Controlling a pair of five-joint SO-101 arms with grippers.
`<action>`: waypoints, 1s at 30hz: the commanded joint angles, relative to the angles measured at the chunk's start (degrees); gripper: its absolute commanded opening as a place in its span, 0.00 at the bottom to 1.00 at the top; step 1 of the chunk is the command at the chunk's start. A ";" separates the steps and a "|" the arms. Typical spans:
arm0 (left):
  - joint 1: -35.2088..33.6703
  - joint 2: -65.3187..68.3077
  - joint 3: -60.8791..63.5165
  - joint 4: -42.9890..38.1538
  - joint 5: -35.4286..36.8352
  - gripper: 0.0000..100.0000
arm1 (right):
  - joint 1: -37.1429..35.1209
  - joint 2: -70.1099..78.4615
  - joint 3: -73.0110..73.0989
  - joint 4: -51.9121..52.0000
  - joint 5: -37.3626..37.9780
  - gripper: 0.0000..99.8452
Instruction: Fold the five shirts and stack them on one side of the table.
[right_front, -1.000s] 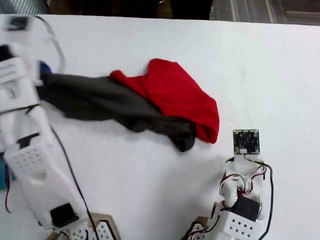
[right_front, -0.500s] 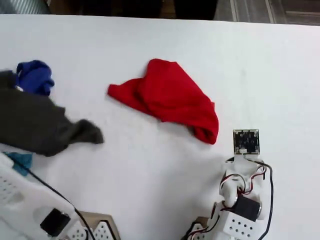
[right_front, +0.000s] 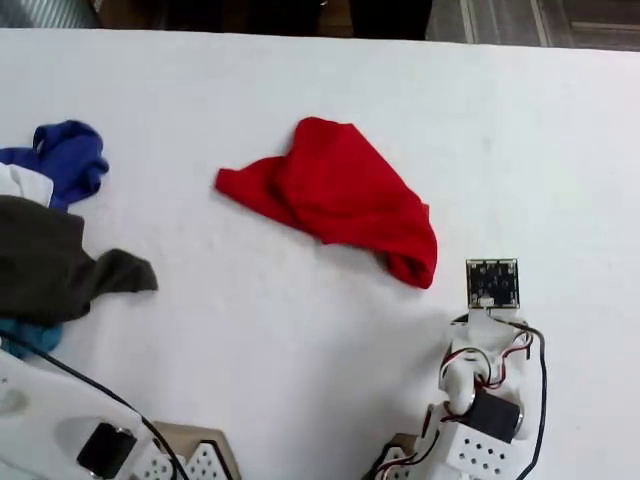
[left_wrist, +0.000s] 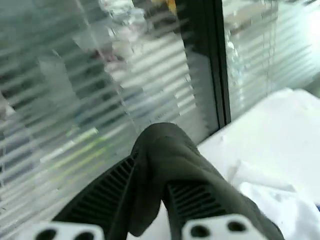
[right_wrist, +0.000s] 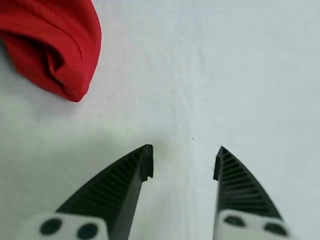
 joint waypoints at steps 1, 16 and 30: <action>2.37 2.02 -1.80 0.70 -3.08 0.27 | 0.22 -0.84 0.53 -0.92 -0.44 0.21; 17.49 3.52 -1.36 3.78 3.08 0.29 | 0.22 -0.84 0.53 -0.92 -0.44 0.21; 51.08 3.78 12.70 20.57 3.43 0.29 | 0.22 -0.57 0.53 -0.92 -0.44 0.21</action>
